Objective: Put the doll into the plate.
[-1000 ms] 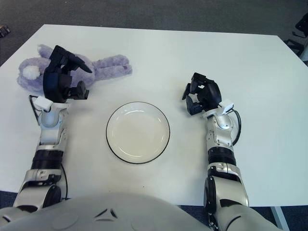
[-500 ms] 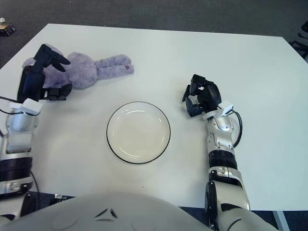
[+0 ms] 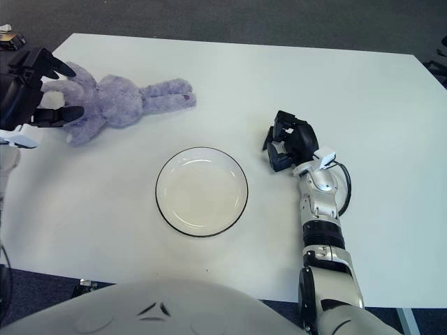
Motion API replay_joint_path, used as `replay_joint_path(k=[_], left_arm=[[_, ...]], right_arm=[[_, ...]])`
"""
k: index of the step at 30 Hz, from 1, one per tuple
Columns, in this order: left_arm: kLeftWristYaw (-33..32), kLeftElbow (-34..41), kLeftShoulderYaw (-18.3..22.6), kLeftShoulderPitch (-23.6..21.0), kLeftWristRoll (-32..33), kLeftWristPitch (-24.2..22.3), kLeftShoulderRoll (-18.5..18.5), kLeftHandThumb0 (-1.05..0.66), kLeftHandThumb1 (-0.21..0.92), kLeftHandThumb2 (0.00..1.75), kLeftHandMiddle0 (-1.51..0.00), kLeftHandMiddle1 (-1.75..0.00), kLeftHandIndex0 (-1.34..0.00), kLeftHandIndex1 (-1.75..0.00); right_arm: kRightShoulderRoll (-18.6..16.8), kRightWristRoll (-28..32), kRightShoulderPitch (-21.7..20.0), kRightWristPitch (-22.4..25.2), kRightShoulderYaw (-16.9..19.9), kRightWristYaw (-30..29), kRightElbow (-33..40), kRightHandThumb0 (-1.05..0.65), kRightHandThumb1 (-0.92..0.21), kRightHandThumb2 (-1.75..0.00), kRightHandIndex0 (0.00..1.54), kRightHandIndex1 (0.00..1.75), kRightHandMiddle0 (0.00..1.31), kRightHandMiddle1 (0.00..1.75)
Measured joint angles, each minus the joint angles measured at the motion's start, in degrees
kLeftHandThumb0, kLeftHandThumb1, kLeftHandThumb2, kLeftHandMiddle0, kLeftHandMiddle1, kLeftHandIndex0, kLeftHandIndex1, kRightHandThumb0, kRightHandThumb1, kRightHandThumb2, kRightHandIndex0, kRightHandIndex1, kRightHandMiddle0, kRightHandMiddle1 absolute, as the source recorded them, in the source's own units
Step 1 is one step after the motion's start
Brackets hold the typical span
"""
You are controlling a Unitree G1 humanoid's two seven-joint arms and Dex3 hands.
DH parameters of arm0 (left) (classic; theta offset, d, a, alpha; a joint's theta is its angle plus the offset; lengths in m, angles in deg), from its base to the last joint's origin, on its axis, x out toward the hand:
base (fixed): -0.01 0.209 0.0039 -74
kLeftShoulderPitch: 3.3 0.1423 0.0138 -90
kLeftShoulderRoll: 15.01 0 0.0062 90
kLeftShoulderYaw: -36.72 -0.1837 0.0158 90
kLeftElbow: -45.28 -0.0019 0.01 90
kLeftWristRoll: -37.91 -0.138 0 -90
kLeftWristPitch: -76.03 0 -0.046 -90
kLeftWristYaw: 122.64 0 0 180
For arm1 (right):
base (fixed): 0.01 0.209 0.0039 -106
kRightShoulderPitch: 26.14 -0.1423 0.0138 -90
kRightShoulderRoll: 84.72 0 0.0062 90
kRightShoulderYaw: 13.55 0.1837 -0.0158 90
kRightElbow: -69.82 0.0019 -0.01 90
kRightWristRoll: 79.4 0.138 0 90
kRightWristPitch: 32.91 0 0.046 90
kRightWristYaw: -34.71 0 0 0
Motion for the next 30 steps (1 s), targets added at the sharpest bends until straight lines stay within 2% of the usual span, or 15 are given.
replay_joint_path(k=[2,5,13,18,23,30], left_arm=[[0.0,-2.22,-0.6,-1.33,-0.64,-0.01,-2.26,-0.68,0.67,0.81,-0.13,-1.12,0.0,-1.18],[0.53,-5.43,-2.14,-3.62,-2.14,-0.24,-5.91,-0.76,0.73,0.69,-0.09,-0.95,0.0,-1.04],[4.43,-12.18,-7.39,-9.38,-4.35,-0.22,-13.75,-0.86,0.81,0.52,-0.01,-0.78,0.0,-0.86],[3.87,-19.97,-12.89,-15.63,-8.27,0.16,-16.08,-0.92,0.88,0.42,0.0,-0.64,0.0,-0.85],[3.55,-24.51,-16.92,-19.2,-11.31,0.09,-17.52,-0.97,0.91,0.39,0.0,-0.55,0.0,-0.83],[5.5,-28.4,-21.47,-23.06,-11.7,2.35,-19.44,-1.01,0.92,0.38,0.0,-0.28,0.0,-0.64]], right_arm=[[0.01,0.0,0.27,0.47,-0.11,-0.03,0.54,0.0,0.19,-1.75,1.02,1.38,0.88,1.75],[0.0,0.02,0.6,1.11,-0.28,0.0,1.19,0.0,0.18,-1.75,1.01,1.4,0.87,1.75],[-0.11,0.03,1.02,2.07,-0.68,0.08,2.44,0.0,0.16,-1.75,0.99,1.45,0.84,1.75],[0.04,-0.7,1.48,2.22,-0.84,-1.0,2.98,0.0,0.15,-1.75,0.96,1.49,0.83,1.75],[0.04,-1.56,1.81,2.63,-1.25,-2.0,3.72,0.0,0.15,-1.75,0.96,1.51,0.82,1.75],[0.0,-1.36,2.16,3.43,-1.66,-2.01,4.47,0.0,0.15,-1.75,0.97,1.49,0.82,1.75]])
